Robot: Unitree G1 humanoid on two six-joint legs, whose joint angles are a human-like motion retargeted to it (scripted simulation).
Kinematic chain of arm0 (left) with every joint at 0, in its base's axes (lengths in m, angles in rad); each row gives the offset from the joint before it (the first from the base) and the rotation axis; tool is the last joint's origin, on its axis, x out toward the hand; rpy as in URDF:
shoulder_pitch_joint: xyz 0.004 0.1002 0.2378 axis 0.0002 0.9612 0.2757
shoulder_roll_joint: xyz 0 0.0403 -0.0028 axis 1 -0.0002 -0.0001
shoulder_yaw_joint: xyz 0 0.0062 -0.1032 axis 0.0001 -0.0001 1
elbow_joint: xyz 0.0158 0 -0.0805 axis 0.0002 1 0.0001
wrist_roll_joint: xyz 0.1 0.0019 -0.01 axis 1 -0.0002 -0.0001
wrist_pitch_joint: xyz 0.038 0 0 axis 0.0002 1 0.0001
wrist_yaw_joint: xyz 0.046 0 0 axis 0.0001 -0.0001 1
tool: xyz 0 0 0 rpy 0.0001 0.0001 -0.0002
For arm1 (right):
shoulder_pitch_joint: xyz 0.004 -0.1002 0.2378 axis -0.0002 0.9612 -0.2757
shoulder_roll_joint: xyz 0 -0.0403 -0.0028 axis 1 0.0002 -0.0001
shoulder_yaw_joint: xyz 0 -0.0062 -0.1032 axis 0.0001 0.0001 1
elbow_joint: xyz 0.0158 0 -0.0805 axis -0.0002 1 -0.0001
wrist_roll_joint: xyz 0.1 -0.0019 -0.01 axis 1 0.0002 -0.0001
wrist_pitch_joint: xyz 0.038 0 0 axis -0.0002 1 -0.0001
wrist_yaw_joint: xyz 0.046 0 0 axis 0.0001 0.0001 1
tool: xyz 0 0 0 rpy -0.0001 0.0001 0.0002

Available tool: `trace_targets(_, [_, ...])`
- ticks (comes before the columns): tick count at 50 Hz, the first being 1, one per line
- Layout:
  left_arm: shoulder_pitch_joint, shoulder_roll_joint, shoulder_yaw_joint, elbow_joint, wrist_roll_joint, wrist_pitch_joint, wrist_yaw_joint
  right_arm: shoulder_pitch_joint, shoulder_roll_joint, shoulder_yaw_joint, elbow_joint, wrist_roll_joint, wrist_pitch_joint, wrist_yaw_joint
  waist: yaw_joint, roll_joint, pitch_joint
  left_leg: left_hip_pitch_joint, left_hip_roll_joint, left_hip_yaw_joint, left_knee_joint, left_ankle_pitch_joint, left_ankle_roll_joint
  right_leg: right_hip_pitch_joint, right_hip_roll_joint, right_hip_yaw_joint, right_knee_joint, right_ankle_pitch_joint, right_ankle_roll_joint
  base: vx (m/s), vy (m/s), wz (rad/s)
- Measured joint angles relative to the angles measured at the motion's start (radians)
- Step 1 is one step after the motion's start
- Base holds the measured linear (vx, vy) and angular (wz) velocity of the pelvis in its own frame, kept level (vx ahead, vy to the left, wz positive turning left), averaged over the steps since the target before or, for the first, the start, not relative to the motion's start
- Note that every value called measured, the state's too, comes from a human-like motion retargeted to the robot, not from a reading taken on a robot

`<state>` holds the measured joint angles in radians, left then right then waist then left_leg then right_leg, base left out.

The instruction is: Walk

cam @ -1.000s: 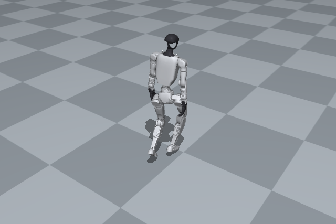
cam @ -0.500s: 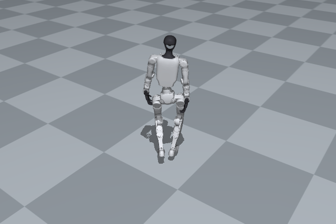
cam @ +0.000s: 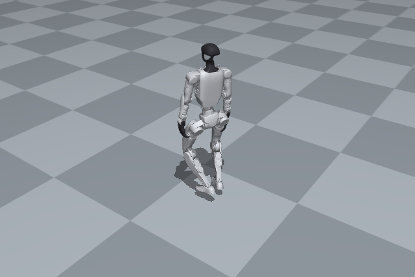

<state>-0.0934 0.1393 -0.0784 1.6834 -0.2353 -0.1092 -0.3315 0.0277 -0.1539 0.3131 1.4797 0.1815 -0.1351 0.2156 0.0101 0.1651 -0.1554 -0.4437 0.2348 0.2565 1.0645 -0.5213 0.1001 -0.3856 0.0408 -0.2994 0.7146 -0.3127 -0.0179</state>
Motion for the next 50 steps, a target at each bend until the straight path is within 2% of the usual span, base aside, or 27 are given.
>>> trace_targets(2, [-0.012,0.007,0.038,0.007,-0.021,0.008,0.006,-0.009,0.002,-0.019,-0.006,-0.004,-0.001,-0.016,0.004,-0.013,-0.01,0.01,0.005,0.043,-0.034,-0.048,0.02,0.061,-0.027,-0.038,-0.003,-0.068,-0.02,0.75,0.0,2.43])
trace_targets(3, [-0.021,0.012,0.055,0.014,-0.036,0.012,0.005,-0.013,0.008,-0.023,-0.014,-0.009,0.002,-0.018,-0.006,-0.036,0.003,0.051,-0.019,0.071,-0.087,-0.029,0.028,0.119,-0.055,-0.059,-0.019,-0.059,-0.018,0.73,0.0,2.78])
trace_targets(7, [-0.015,0.018,0.066,0.016,-0.065,0.015,-0.024,0.006,0.021,0.011,-0.032,-0.005,0.008,0.014,-0.033,-0.115,0.012,0.147,-0.102,0.187,-0.249,0.173,-0.011,0.145,-0.169,-0.058,0.083,0.083,0.038,0.58,-0.01,2.9])
trace_targets(10, [-0.016,0.025,0.033,0.016,-0.058,0.011,-0.032,0.016,0.02,0.044,-0.027,0.01,0.012,0.032,-0.056,-0.16,-0.008,0.171,-0.17,0.258,-0.367,0.276,-0.037,0.084,-0.235,-0.043,0.11,0.076,0.053,0.46,-0.03,2.8])
trace_targets(13, [-0.024,0.034,0.003,0.016,-0.066,0.007,-0.024,0.011,0.02,0.049,-0.023,0.026,0.009,0.03,-0.057,-0.162,-0.029,0.153,-0.186,0.271,-0.431,0.293,-0.035,0.062,-0.227,-0.054,0.014,0.046,0.055,0.44,-0.04,2.33])
trace_targets(15, [-0.017,0.037,0.008,0.014,-0.064,0.002,-0.014,0.012,0.021,0.046,-0.027,0.027,0.002,0.016,-0.033,-0.168,-0.029,0.13,-0.18,0.267,-0.414,0.236,-0.011,0.062,-0.245,-0.077,0.022,-0.05,0.022,0.35,-0.06,1.72])
trace_targets(17, [-0.013,0.038,0.028,0.009,-0.055,-0.003,0.005,0.0,0.024,0.031,-0.048,0.014,-0.012,-0.012,0.002,-0.178,-0.024,0.105,-0.177,0.245,-0.354,0.122,0.026,0.085,-0.265,-0.113,0.064,-0.203,-0.027,0.39,-0.07,1.51])
trace_targets(19, [-0.009,0.033,0.042,0.006,-0.045,-0.003,0.011,-0.015,0.029,0.011,-0.077,-0.006,-0.025,-0.035,0.022,-0.183,-0.007,0.093,-0.181,0.202,-0.281,0.075,0.04,0.117,-0.273,-0.131,0.113,-0.249,-0.053,0.49,-0.06,1.78])
trace_targets(20, [-0.01,0.029,0.044,0.005,-0.04,-0.001,0.009,-0.021,0.032,0.001,-0.092,-0.017,-0.029,-0.043,0.028,-0.183,0.006,0.095,-0.185,0.174,-0.252,0.074,0.039,0.137,-0.271,-0.137,0.134,-0.238,-0.059,0.51,-0.03,2.25])
trace_targets(23, [-0.005,0.009,0.024,0.013,-0.036,0.015,-0.04,-0.034,0.028,0.002,-0.092,-0.019,-0.021,-0.019,0.007,-0.174,0.063,0.182,-0.222,0.115,-0.295,0.22,-0.008,0.178,-0.26,-0.09,0.145,-0.104,-0.042,0.47,0.01,2.64])
trace_targets(25, [0.003,0.004,0.0,0.015,-0.032,0.023,-0.069,-0.035,0.028,0.019,-0.071,-0.006,-0.016,0.004,-0.014,-0.171,0.067,0.211,-0.235,0.106,-0.327,0.305,-0.037,0.154,-0.254,-0.057,0.132,-0.031,-0.026,0.42,0.02,2.73])
trace_targets(27, [0.002,0.007,-0.028,0.013,-0.025,0.026,-0.08,-0.036,0.034,0.031,-0.047,0.012,-0.01,0.012,-0.034,-0.164,0.066,0.214,-0.221,0.117,-0.333,0.329,-0.049,0.123,-0.236,-0.037,0.09,0.021,-0.005,0.38,0.01,2.67])
trace_targets(30, [-0.018,0.022,-0.059,0.017,-0.021,0.028,-0.081,-0.044,0.045,0.039,-0.018,0.044,-0.005,0.008,-0.057,-0.147,0.053,0.191,-0.178,0.139,-0.33,0.289,-0.042,0.099,-0.185,-0.031,-0.026,0.074,0.024,0.37,-0.01,2.41])
trace_targets(38, [-0.033,0.043,-0.076,0.009,0.019,0.02,-0.071,-0.062,0.06,0.024,-0.03,0.052,-0.008,-0.024,-0.033,-0.148,0.071,0.074,-0.047,0.207,-0.163,0.063,0.013,0.112,-0.17,-0.102,0.006,-0.086,-0.004,0.3,-0.04,1.72])
trace_targets(40, [-0.038,0.047,-0.083,-0.006,0.032,0.018,-0.064,-0.08,0.061,0.016,-0.037,0.042,-0.006,-0.028,-0.009,-0.125,0.07,0.032,-0.006,0.193,-0.156,0.057,0.007,0.182,-0.105,-0.133,-0.111,-0.039,-0.012,0.35,-0.01,1.44])
trace_targets(41, [-0.031,0.044,-0.085,-0.009,0.035,0.017,-0.062,-0.079,0.061,0.019,-0.038,0.039,-0.006,-0.028,-0.001,-0.119,0.075,0.019,0.005,0.187,-0.147,0.071,-0.005,0.188,-0.098,-0.13,-0.094,-0.022,-0.009,0.31,0.02,1.4])
trace_targets(43, [-0.023,0.034,-0.089,-0.015,0.04,0.016,-0.053,-0.088,0.053,0.02,-0.034,0.032,-0.006,-0.024,0.007,-0.113,0.073,0.012,-0.011,0.169,-0.183,0.115,-0.03,0.212,-0.083,-0.119,-0.102,0.021,0.002,0.32,0.05,1.4])
trace_targets(45, [-0.014,0.026,-0.096,-0.017,0.043,0.012,-0.041,-0.091,0.048,0.022,-0.03,0.025,-0.006,-0.025,0.009,-0.11,0.08,0.01,-0.027,0.138,-0.185,0.136,-0.047,0.204,-0.077,-0.096,-0.045,0.014,0.0,0.28,0.06,1.27])
trace_targets(47, [-0.011,0.019,-0.108,-0.02,0.048,0.008,-0.022,-0.095,0.042,0.023,-0.023,0.017,-0.007,-0.034,0.003,-0.11,0.088,0.016,-0.049,0.102,-0.165,0.108,-0.037,0.169,-0.081,-0.068,0.029,-0.061,-0.02,0.28,0.07,1.21])
trace_targets(50, [-0.027,0.012,-0.127,-0.033,0.076,-0.005,0.015,-0.119,0.03,0.011,-0.006,-0.003,-0.011,-0.055,-0.017,-0.134,0.101,0.06,-0.126,0.058,-0.176,-0.001,0.009,0.094,-0.106,-0.014,0.11,-0.215,-0.048,0.36,0.07,1.34])
